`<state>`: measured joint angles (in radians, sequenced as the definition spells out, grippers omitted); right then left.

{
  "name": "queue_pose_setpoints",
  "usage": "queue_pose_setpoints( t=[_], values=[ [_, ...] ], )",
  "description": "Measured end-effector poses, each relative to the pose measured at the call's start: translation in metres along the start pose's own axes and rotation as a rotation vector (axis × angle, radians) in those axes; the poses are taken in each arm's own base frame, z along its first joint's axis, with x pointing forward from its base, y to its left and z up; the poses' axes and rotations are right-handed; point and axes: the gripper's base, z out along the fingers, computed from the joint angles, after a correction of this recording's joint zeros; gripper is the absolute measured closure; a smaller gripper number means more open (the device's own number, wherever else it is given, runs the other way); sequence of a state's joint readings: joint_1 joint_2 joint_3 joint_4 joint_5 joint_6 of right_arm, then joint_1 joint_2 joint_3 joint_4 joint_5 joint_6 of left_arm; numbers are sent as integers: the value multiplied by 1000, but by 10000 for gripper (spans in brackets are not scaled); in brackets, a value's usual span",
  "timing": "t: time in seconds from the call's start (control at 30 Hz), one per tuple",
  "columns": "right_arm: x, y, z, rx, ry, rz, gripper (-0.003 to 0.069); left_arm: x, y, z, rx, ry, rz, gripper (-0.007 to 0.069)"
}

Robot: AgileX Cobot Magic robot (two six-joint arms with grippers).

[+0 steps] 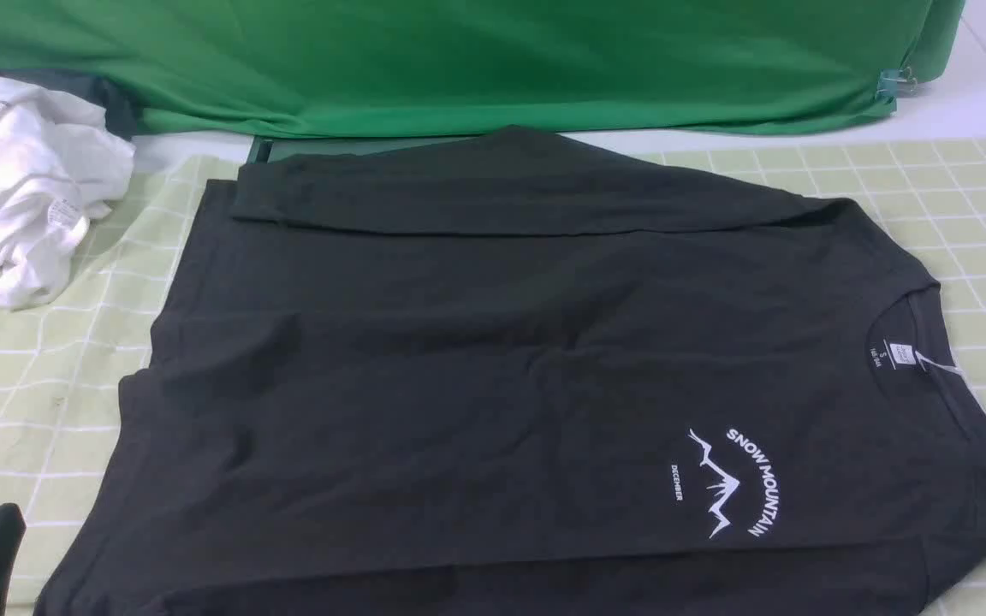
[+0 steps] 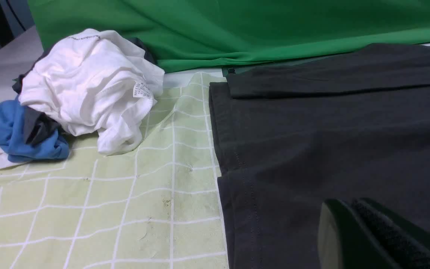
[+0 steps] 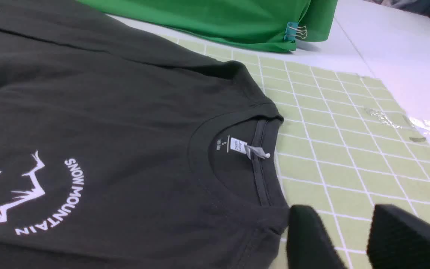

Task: Fold a long-sleeved shirt over a green coffee tablecloth.
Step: 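Grasp the left edge of the dark T-shirt lying flat on the table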

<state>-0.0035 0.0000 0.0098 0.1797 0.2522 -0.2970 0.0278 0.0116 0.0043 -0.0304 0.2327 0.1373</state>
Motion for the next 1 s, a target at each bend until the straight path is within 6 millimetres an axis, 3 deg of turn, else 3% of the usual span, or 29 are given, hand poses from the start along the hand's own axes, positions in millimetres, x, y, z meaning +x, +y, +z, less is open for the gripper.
queue_pose_setpoints(
  t=[0.9,0.97,1.0],
  values=[
    [0,0,0,0,0,0,414,-3,0,0,-6,-30,6,608],
    [0,0,0,0,0,0,414,-9,0,0,4,-104,-105,608],
    [0,0,0,0,0,0,414,-15,1,-1,12,-167,-244,608]
  ],
)
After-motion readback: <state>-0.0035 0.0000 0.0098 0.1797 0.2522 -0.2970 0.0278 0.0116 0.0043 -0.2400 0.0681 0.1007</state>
